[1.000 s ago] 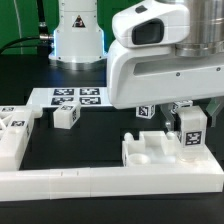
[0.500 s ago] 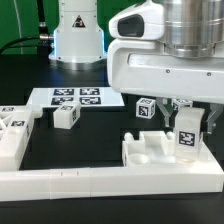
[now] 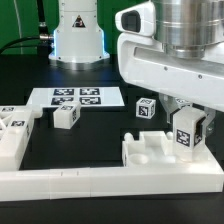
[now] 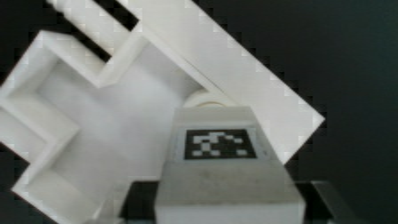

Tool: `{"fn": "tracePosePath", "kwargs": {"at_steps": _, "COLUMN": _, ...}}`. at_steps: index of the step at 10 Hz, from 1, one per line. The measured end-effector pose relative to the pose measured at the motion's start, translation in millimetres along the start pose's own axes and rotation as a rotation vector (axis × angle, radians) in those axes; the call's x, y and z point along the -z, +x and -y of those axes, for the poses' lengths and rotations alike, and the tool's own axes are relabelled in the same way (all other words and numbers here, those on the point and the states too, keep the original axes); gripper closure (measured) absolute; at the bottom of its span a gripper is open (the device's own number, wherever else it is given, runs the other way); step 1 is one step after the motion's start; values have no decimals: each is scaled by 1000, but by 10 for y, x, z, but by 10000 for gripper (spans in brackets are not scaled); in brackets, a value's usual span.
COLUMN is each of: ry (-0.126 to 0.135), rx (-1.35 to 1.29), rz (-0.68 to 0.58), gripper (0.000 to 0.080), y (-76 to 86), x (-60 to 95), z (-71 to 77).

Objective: Assemble chair

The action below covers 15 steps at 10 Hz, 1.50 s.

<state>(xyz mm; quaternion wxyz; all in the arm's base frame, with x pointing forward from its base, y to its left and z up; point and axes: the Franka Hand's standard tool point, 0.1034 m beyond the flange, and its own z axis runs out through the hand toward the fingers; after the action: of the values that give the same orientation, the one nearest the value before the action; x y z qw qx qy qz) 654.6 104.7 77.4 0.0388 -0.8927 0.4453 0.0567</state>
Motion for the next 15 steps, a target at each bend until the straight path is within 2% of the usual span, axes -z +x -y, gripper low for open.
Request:
{"fn": "tracePosePath", "kwargs": {"at_steps": 1, "ry": -1, "rx": 25, "rz": -1, "gripper": 509, "y": -2, "x": 0, "z": 1}}
{"fn": "tracePosePath", "kwargs": {"at_steps": 2, "ry": -1, "rx": 83, "rz": -1, "gripper": 325, "y": -7, "x": -1, "z": 3}}
{"fn": "tracePosePath", "kwargs": {"at_steps": 3, "ry": -1, "rx": 102, "rz": -1, "gripper": 207, "y": -13, "x": -1, "z": 7}}
{"fn": "tracePosePath", "kwargs": {"at_steps": 4, "ry": -1, "rx": 208, "rz": -3, "gripper": 207, "y": -7, "x": 4, "z": 9}}
{"fn": "tracePosePath", "kwargs": {"at_steps": 5, "ry": -2, "rx": 346, "rz": -4, "gripper": 162, "y": -5, "x": 6, "z": 9}}
{"fn": "tracePosePath", "kwargs": {"at_steps": 6, "ry": -2, "rx": 474, "rz": -4, "gripper": 152, "y": -4, "x": 6, "z": 10}}
{"fn": "tracePosePath", "kwargs": {"at_steps": 10, "ry": -8, "rx": 900, "rz": -4, "gripper": 151, "y": -44, "x": 3, "z": 32}}
{"fn": "tracePosePath", "kwargs": {"at_steps": 11, "ry": -18, "rx": 1020, "rz": 1, "gripper": 151, "y": -42, "x": 5, "z": 30}}
{"fn": "tracePosePath", "kwargs": {"at_steps": 15, "ry": -15, "rx": 1334, "rz": -4, "gripper": 151, "y": -27, "x": 30, "z": 42}}
